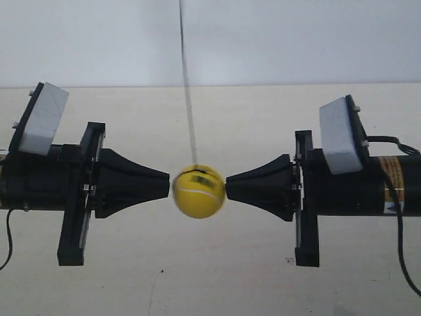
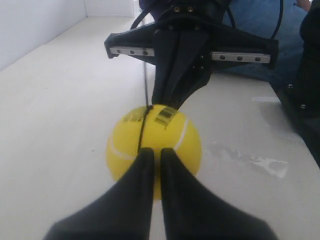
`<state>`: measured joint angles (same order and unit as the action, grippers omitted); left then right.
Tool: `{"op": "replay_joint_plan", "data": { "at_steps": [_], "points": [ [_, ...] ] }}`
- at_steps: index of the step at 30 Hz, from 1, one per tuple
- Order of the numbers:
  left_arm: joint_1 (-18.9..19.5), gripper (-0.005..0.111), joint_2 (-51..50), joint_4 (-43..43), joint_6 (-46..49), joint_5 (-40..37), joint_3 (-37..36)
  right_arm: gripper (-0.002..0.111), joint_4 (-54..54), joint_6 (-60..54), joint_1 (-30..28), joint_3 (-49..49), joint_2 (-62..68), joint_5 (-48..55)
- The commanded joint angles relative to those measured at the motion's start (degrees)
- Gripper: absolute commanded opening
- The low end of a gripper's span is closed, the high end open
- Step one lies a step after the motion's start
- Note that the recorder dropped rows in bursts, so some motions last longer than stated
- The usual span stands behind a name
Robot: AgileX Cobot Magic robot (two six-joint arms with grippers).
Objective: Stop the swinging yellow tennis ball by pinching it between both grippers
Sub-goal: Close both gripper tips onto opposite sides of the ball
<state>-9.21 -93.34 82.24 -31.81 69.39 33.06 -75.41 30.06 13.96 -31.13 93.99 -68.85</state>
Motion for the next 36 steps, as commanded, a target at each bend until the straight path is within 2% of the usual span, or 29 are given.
{"op": "replay_joint_plan", "data": {
  "at_steps": [1,31,36],
  "points": [
    [-2.62,0.005,-0.1,-1.42,1.06,0.57,0.3,0.0,1.23,-0.19,2.88,-0.92,-0.11,2.62],
    [-2.89,0.005,-0.1,-1.53,1.26,0.54,0.3,0.0,2.37,-1.61,3.21,-0.92,-0.11,4.01],
    [-2.89,0.005,-0.1,-2.37,1.26,-1.8,0.3,0.0,3.15,-2.62,3.21,-0.92,-0.11,4.3]
  ]
}}
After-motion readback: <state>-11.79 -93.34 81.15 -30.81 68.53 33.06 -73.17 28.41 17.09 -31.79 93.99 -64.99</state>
